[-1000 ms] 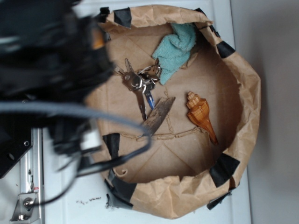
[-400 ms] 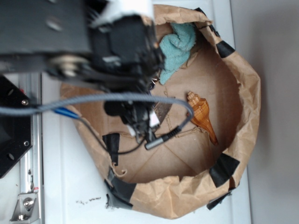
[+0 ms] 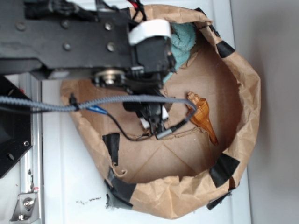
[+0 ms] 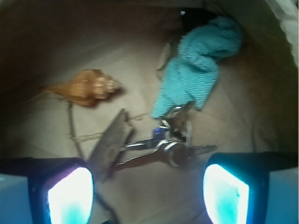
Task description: Grab the silver keys.
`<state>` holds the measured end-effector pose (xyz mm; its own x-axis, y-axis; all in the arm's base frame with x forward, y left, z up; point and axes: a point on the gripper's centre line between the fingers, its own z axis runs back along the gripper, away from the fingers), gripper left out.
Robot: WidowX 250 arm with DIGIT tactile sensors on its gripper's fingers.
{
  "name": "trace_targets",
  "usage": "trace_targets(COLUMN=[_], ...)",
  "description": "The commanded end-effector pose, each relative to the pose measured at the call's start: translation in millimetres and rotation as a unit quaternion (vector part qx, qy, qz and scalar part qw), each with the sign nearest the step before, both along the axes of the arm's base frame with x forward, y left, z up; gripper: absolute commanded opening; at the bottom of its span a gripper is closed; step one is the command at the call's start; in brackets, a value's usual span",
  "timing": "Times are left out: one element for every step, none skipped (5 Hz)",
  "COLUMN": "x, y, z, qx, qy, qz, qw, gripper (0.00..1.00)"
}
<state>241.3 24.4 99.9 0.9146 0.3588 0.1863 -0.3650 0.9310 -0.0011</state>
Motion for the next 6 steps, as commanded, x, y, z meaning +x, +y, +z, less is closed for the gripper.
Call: trace_targets(x=[0.1, 0.1, 0.1, 0.1, 0.1, 0.9], y=[24.2, 24.2, 24.2, 24.2, 24.2, 31.4], z=[-6.0, -6.0, -6.0, -6.0, -6.0, -18.5], qx=[0.088, 0.088, 0.088, 0.088, 0.088, 0.089], qy=[-0.034, -0.034, -0.034, -0.034, -0.034, -0.028], qz=[-0.005, -0.005, -0.005, -0.005, -0.005, -0.011], qw=[0.996, 0.996, 0.996, 0.996, 0.996, 0.996], gripper=[1.0, 1.0, 1.0, 1.0, 1.0, 1.0])
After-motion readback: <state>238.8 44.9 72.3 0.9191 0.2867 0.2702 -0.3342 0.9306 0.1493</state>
